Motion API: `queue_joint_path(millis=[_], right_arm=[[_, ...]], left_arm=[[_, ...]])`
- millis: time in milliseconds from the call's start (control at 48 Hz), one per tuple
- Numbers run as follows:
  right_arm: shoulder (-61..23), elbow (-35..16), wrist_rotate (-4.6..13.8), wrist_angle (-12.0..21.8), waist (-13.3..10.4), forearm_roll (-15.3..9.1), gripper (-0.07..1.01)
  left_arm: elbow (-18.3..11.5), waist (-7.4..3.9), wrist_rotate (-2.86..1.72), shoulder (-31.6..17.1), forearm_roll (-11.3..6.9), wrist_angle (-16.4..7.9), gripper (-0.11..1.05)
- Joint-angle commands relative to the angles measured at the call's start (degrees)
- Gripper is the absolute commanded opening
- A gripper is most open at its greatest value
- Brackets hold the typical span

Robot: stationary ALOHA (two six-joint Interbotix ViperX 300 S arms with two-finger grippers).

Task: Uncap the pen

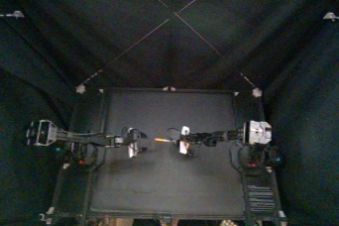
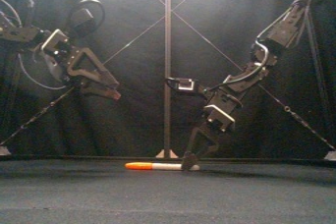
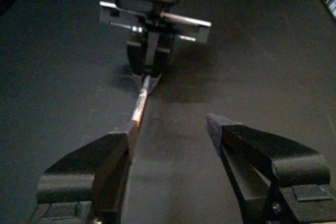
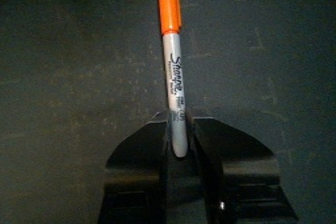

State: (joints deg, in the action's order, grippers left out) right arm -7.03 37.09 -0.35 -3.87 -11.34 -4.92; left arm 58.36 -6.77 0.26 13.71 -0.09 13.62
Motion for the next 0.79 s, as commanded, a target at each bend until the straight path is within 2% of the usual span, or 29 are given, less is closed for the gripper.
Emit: queue_joint_path(millis=[21,104,167,271,354,479,542,604,646,708,792], right_arm=[[3.34,-1.58,0.00,-0.18,2.55,-0.44,0.49],[3.43,-1.85,0.44,-0.18,4.13,-0.53,0.49],[3.43,-2.02,0.44,-0.18,4.48,-0.53,0.49],[3.43,-2.29,0.18,-0.18,4.31,-0.53,0.49],[3.52,-2.55,0.18,-0.18,4.48,-0.53,0.49],[3.43,-2.46,0.18,-0.18,4.48,-0.53,0.49],[3.52,-2.11,0.26,-0.18,4.39,-0.53,0.49],[3.52,-1.49,0.44,-0.18,4.31,-0.62,0.49],[3.87,-0.35,0.44,-0.18,4.22,-0.53,0.49],[6.06,3.52,0.53,-0.35,3.16,-0.53,0.49],[11.07,9.32,0.53,-2.02,1.76,-0.62,0.49]], left_arm=[[-2.20,-0.35,0.00,-1.93,0.70,-0.26,0.92],[-2.55,-1.05,0.09,-2.90,0.79,-0.26,0.92],[-2.11,-0.79,0.09,-3.16,0.97,-0.44,0.92],[-2.55,-0.44,0.00,-3.96,1.41,-5.27,0.92],[-2.90,-1.05,0.00,-4.92,1.41,-5.71,0.89],[-4.04,-1.05,0.18,-5.36,1.49,-5.62,0.73],[-4.13,-1.14,0.18,-5.71,2.20,-5.62,0.62],[-4.13,-1.05,0.18,-5.63,3.78,-5.62,0.46],[-3.87,-1.23,0.09,-5.54,4.83,-5.62,0.40],[-2.55,-1.32,0.09,-4.92,5.71,-5.80,0.40],[-0.62,-1.93,0.09,-2.46,5.80,-5.80,0.40]])
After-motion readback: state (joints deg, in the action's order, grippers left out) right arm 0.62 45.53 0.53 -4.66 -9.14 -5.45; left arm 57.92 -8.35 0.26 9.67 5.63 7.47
